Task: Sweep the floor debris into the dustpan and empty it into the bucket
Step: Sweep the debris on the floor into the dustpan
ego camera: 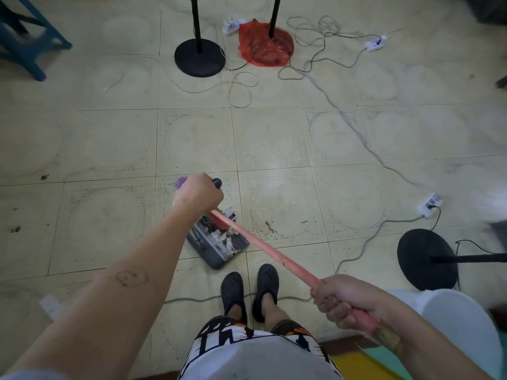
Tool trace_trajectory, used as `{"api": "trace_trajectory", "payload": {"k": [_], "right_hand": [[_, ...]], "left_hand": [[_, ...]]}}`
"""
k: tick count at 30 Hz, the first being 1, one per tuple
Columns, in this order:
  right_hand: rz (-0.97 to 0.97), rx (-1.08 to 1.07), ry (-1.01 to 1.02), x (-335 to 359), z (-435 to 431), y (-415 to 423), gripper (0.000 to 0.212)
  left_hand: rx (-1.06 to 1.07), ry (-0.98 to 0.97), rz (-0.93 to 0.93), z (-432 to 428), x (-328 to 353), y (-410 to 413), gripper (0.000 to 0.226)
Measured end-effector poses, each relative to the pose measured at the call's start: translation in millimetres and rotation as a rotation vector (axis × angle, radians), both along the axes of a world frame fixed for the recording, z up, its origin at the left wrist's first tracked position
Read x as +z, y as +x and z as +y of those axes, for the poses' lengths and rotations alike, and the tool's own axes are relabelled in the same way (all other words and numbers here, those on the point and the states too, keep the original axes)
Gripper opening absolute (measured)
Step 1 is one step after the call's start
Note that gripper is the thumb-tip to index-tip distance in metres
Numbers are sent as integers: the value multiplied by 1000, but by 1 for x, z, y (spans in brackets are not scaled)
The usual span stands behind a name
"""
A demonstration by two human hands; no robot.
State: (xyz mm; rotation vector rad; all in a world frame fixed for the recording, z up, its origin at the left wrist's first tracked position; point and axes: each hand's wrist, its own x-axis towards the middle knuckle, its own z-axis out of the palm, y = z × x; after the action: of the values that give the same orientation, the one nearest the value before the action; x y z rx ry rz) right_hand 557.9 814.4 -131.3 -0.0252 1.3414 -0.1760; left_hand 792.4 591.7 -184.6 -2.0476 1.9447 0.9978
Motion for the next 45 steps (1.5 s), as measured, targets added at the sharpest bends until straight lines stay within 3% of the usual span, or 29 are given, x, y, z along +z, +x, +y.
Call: {"api": "trace_trajectory", "payload": {"k": [7,12,15,18,22,27,30,33,41,45], "right_hand": [[235,188,-165,8,-16,-4,19],[390,144,-167,-11,-24,-13,19],[485,83,-135,-29,-27,-23,20],[570,92,-93,-46,-28,-32,17],[730,291,-64,-65,-28,-40,8],[810,601,5,-82,-19,-35,29],[819,722,10,-85,-15,-18,27],[772,667,-42,-88,-15,0,33],[549,635,-108,-46,-8,47,12],[362,483,-89,-32,-5,64,13]], "left_hand": [[-33,-48,89,13,2,7,25],[-85,-198,79,28,12,25,28],[-111,-190,-30,31,7,38,35],[-57,-162,-3,37,4,42,40],[-55,-199,-28,46,-1,41,46],[-163,-194,-131,45,1,38,36],[-222,-221,-163,45,-1,33,36],[-238,-240,-172,44,-4,29,36],[-233,-189,-160,41,0,13,28],[-219,-169,-145,40,4,11,22]]}}
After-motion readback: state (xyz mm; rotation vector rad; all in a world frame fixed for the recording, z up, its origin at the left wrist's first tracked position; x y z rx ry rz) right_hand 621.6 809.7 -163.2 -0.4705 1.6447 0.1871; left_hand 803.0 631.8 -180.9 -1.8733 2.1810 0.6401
